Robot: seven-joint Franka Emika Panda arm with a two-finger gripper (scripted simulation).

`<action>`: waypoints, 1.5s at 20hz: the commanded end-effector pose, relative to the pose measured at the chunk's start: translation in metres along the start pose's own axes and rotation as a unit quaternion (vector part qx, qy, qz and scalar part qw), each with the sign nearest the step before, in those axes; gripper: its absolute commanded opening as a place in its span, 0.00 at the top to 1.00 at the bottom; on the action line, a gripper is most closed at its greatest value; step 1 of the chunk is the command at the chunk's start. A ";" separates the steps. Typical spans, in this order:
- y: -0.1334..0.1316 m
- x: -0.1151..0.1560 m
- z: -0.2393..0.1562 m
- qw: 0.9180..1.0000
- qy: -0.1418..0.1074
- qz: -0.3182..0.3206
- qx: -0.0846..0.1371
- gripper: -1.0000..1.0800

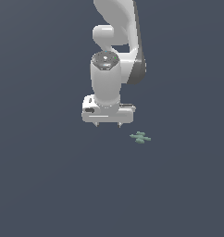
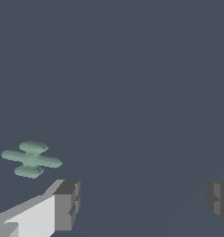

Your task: Pick up the object and move it to a goal position.

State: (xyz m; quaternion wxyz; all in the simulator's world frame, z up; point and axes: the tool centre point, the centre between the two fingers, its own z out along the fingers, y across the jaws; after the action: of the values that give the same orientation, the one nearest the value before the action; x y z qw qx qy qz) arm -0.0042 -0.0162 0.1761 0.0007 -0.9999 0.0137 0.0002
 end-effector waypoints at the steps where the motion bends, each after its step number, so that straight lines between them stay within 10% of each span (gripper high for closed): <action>1: 0.000 0.000 0.000 1.000 0.000 0.000 0.000 0.04; 22: -0.031 -0.005 0.030 0.997 -0.007 -0.071 -0.001 0.04; 30: -0.090 -0.010 0.065 0.977 -0.005 -0.211 -0.005 0.04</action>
State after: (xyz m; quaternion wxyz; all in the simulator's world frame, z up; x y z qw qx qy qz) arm -0.0102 0.0605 0.1192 -0.0040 -0.9861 -0.1660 0.0059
